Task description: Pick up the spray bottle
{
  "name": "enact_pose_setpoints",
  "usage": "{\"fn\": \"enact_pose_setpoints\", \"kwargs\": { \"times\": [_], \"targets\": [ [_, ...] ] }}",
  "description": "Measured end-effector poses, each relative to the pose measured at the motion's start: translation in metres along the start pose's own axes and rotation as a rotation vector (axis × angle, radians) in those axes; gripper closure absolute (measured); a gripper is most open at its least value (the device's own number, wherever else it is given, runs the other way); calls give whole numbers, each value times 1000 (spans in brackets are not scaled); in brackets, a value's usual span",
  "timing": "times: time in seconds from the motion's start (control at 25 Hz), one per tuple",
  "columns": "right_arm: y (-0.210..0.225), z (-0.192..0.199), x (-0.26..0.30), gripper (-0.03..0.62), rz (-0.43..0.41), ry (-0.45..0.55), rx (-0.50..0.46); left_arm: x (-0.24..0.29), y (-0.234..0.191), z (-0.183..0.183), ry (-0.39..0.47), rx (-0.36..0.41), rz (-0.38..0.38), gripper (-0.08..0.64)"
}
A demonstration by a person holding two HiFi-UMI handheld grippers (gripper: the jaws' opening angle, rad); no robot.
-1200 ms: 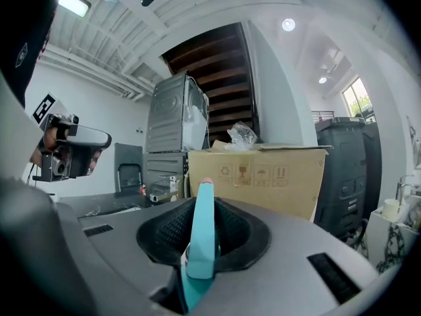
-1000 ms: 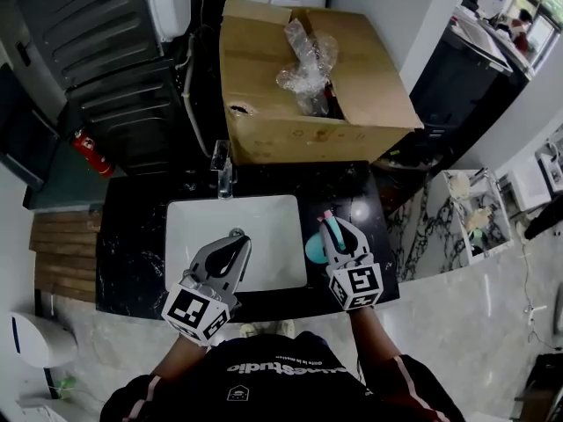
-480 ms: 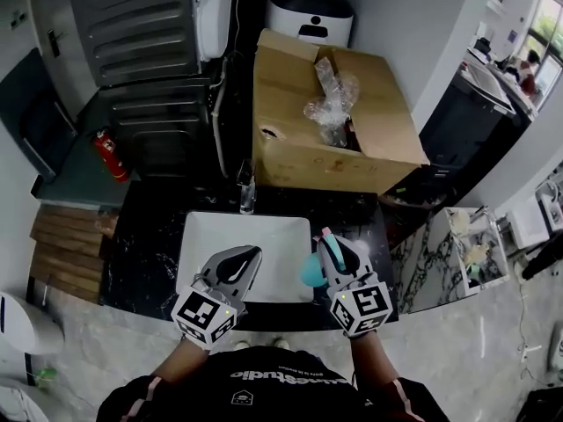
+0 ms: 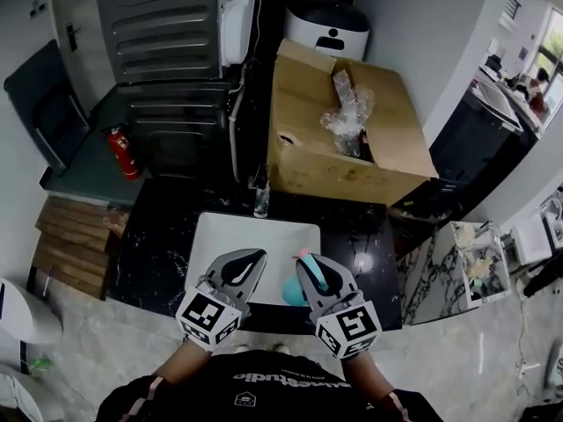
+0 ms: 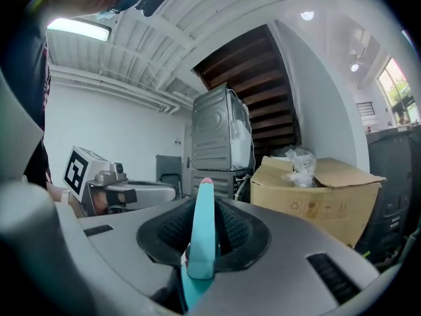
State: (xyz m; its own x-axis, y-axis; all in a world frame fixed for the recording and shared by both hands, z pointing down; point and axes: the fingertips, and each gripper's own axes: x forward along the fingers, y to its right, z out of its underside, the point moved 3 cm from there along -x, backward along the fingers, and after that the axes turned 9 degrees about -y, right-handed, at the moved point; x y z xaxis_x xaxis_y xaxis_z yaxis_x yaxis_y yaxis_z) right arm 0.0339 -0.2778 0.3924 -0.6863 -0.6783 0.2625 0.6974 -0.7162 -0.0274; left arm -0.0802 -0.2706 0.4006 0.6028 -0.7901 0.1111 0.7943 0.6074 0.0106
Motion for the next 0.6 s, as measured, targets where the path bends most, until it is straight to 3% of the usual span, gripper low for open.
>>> {"fn": "enact_pose_setpoints", "kwargs": {
  "times": [0.6],
  "targets": [
    [-16,7,-3,497,-27,-11,15,-3,7,3,-2,-2,16,545]
  ]
}}
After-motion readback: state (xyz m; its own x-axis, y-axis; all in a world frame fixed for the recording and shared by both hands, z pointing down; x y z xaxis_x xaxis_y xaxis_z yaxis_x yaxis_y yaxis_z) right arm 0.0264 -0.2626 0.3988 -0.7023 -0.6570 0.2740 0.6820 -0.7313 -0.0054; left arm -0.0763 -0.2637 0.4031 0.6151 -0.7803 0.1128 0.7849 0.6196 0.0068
